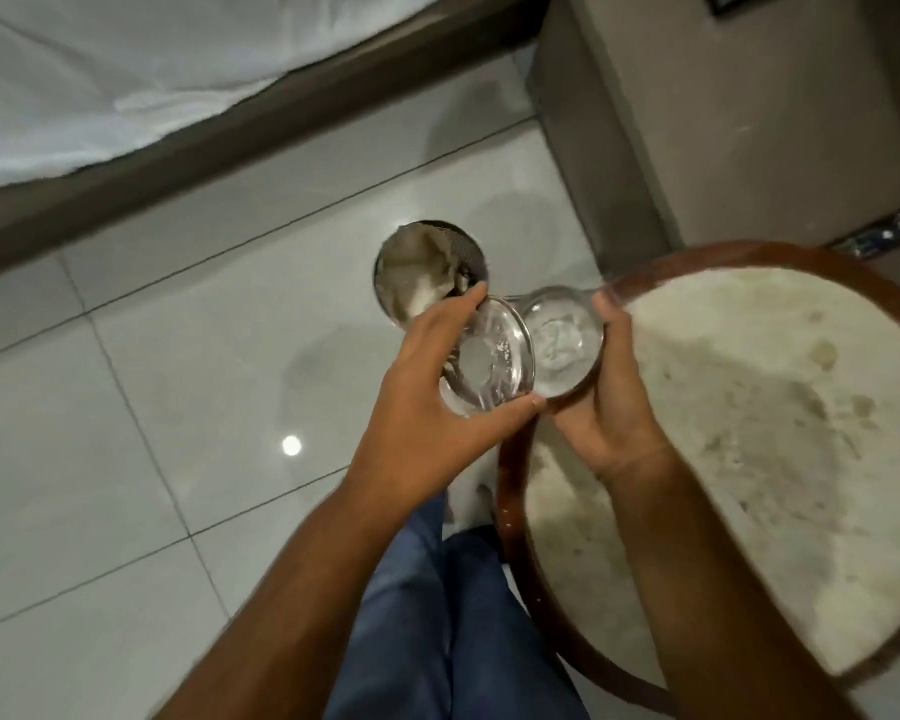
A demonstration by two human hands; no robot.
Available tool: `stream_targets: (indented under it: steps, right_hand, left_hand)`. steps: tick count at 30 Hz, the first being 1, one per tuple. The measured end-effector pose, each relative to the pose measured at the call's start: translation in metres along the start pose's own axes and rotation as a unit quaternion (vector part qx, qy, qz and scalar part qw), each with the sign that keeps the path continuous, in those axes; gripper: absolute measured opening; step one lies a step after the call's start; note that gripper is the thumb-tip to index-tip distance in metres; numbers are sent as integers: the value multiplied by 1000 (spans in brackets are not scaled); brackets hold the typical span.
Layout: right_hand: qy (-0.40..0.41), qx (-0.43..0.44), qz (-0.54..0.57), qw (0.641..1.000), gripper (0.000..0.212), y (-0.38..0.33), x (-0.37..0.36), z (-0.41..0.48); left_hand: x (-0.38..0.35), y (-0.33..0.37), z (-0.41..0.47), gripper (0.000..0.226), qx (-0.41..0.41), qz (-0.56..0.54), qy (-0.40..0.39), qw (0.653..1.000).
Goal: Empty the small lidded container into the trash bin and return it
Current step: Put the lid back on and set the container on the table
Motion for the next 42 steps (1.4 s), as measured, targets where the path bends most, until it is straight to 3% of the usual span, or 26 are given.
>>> stream_targets:
  steps: [6,12,19,22,27,31,35,38,42]
  right_hand:
    - [29,8,35,999,75,-16,54,-60]
    - [91,53,102,989,55,-34,107,-108]
    - [146,81,193,967,66,-28,173,-156]
    - [188,120,204,953,70,-28,203,-172]
    - [322,179,232,900,55,-15,263,-203]
    - [345,199,278,874,46,0,292,-220]
    - [375,200,281,861,39,16,310,-228]
    - [408,209,222,860,27,17,313,-222]
    - [456,253,-17,853,22,-7,304,-204]
  left_hand:
    - [-61,60,0,103,-99,76,-136,983]
    - [-127,105,-12,106,-175,128,-236,947]
    - [-204,129,-41,106,-209,177,-326,905]
    - [-240,131,-50,105,-230,219,-326,891]
    - [-298,131,-55,101,-269,338,-274,859]
    - [-329,128,-51,100,-327,424,-234,812]
    - [-346,117,-49,103,-332,461,-243,786]
    - [-350,113,-45,103,-325,468,-248,783]
    - [-348,115,-43,106,-326,482,-251,773]
Point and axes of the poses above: each hand's wrist, its own z-axis towards the middle knuckle, its own x-axis out of the back of the hand, y = z × x, the point moved 3 cm from there along z, towards the middle knuckle, and after that the axes turned 13 degrees about z, right-handed, at the moved point
